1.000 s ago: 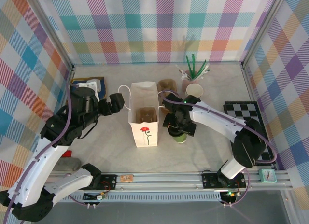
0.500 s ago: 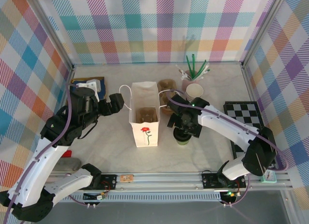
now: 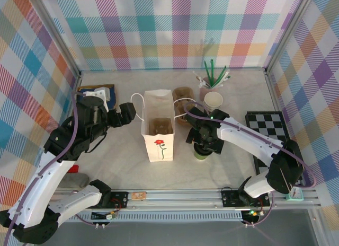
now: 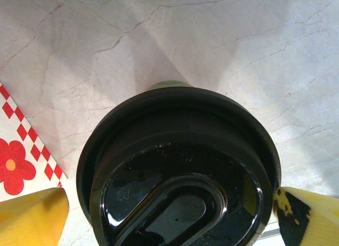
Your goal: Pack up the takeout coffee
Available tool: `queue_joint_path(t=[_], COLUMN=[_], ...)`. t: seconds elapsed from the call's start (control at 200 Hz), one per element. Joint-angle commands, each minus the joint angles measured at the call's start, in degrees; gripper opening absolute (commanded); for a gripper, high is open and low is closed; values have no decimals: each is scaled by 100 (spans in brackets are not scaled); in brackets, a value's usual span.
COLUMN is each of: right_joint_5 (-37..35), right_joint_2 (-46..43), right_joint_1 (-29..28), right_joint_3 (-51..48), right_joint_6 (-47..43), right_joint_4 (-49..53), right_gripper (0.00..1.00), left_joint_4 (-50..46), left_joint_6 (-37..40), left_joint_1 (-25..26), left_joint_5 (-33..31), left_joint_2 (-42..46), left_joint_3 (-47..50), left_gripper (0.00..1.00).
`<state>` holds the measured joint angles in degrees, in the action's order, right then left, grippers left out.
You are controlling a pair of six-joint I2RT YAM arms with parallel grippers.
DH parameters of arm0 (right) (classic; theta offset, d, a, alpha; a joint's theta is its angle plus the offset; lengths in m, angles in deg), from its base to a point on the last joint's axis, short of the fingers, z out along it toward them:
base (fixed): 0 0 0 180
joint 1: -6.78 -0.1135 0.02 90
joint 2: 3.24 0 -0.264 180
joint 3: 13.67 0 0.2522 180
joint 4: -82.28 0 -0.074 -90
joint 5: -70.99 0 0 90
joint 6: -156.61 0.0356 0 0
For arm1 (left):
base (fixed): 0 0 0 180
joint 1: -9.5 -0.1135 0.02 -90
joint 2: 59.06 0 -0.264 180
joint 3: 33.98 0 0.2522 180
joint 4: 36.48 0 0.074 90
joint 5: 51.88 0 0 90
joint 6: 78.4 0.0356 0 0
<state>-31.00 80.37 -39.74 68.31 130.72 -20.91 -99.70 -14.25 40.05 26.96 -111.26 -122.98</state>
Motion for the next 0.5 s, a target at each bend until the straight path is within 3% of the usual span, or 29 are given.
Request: queue_joint_path(t=[0.0,0.495], right_joint_5=[122,-170], right_joint_2=[60,-306], right_joint_1=[-30,-50], right_joint_3=[-43,227], right_joint_6=[111,336], right_joint_4=[-89,319], right_gripper=[99,99], left_joint_4=[-59,-5], left_joint_6=[116,183], left_joint_1=[-66,-189], left_joint_5=[-61,-2], left_joint_2=[38,-49], left_joint_3=[3,62], left_gripper=[100,100])
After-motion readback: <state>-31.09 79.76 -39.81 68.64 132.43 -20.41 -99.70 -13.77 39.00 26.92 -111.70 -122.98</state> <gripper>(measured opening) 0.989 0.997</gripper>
